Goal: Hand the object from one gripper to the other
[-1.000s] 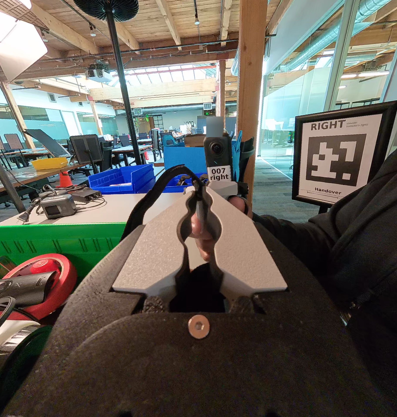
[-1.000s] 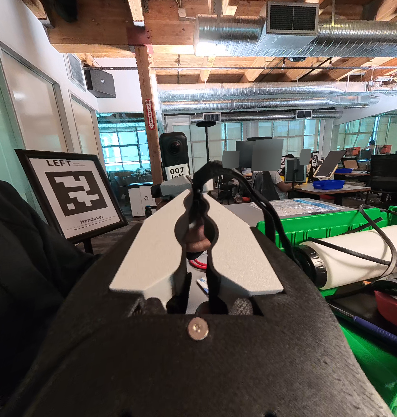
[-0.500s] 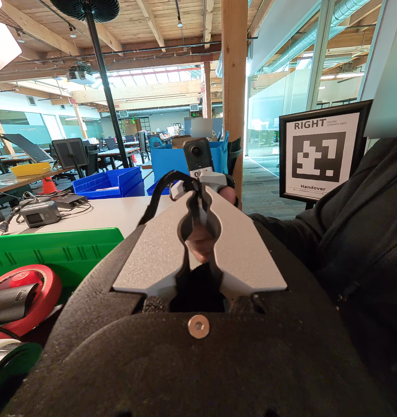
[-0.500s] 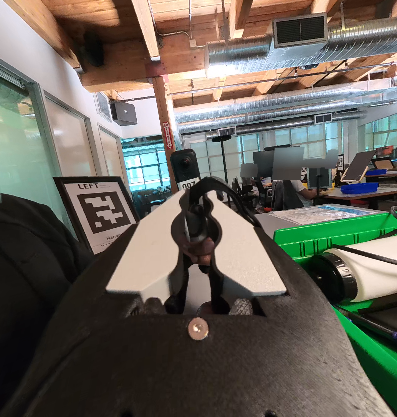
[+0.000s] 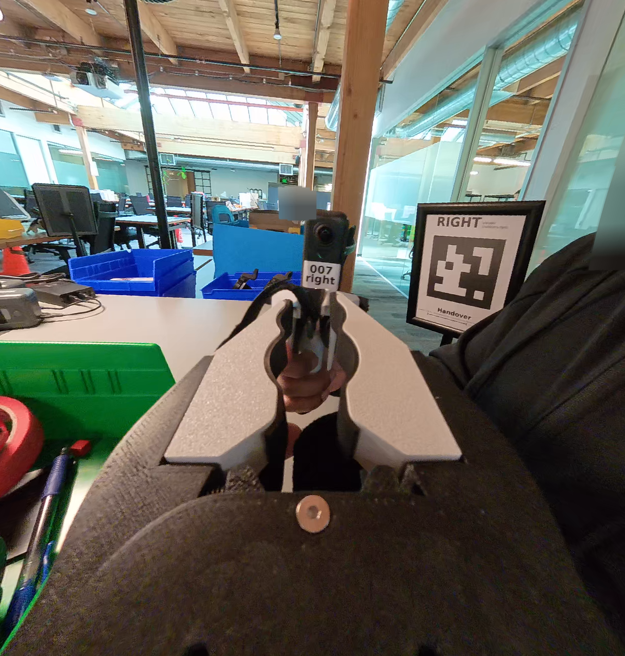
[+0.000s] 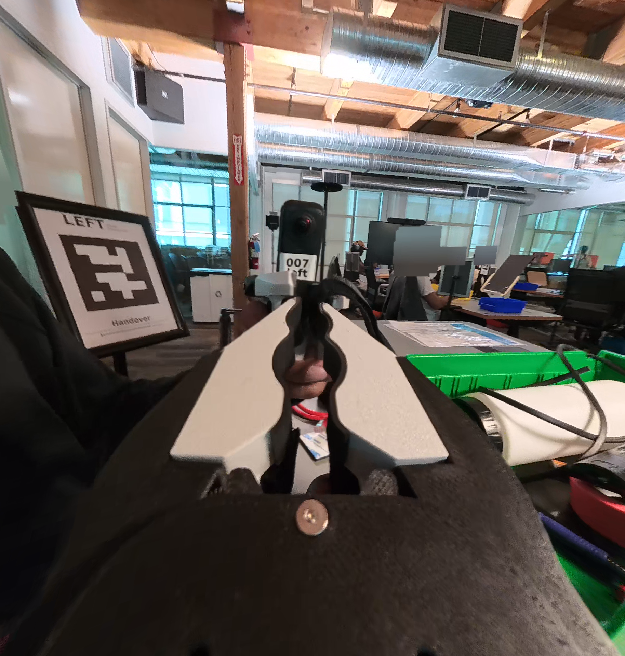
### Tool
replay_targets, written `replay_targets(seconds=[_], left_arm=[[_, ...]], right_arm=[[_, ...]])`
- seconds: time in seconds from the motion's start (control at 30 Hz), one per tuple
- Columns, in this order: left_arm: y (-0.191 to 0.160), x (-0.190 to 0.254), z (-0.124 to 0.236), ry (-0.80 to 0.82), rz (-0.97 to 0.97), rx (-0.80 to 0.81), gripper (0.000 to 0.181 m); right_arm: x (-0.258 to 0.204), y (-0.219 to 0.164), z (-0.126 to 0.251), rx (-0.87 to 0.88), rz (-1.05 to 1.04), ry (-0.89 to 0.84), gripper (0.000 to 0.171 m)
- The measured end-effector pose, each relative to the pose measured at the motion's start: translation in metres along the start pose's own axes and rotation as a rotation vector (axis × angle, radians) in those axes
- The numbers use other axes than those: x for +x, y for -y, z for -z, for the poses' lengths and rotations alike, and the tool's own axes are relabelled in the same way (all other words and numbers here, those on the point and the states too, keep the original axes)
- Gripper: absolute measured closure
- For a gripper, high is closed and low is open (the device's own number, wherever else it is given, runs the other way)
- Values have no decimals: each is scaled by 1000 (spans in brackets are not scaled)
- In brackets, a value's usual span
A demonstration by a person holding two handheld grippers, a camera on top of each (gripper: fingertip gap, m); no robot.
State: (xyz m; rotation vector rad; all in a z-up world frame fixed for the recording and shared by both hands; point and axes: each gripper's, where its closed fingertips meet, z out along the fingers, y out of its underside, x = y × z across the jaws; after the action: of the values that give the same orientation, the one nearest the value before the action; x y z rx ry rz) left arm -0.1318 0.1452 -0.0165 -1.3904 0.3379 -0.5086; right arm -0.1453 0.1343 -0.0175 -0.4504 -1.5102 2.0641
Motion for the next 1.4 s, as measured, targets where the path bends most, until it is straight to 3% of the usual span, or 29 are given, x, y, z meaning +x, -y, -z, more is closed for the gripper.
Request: replay_targets(seconds=[0.07, 0.27, 0.53, 0.83, 1.0, 1.17, 1.4], left_arm=[[0, -4, 1, 24, -11, -3, 170], [3, 0, 2, -7, -11, 12, 176], [4, 0, 2, 26, -101, 15, 177], [-8, -4, -4, 59, -138, -54, 177], [-12, -5, -4, 57, -114, -73, 176], [-3, -4, 0, 37, -39, -19, 161], [-3, -1, 0, 9, -15, -15, 165]], right_arm=[[-1, -1, -1, -11, 45, -9, 163], [-4, -2, -2, -17, 70, 0, 162], [11, 13, 9, 96, -243, 42, 151], [12, 6, 7, 72, -354, 66, 152], [12, 10, 9, 89, -288, 52, 163], [7, 9, 7, 71, -222, 55, 164], [0, 3, 4, 32, -165, 67, 165]])
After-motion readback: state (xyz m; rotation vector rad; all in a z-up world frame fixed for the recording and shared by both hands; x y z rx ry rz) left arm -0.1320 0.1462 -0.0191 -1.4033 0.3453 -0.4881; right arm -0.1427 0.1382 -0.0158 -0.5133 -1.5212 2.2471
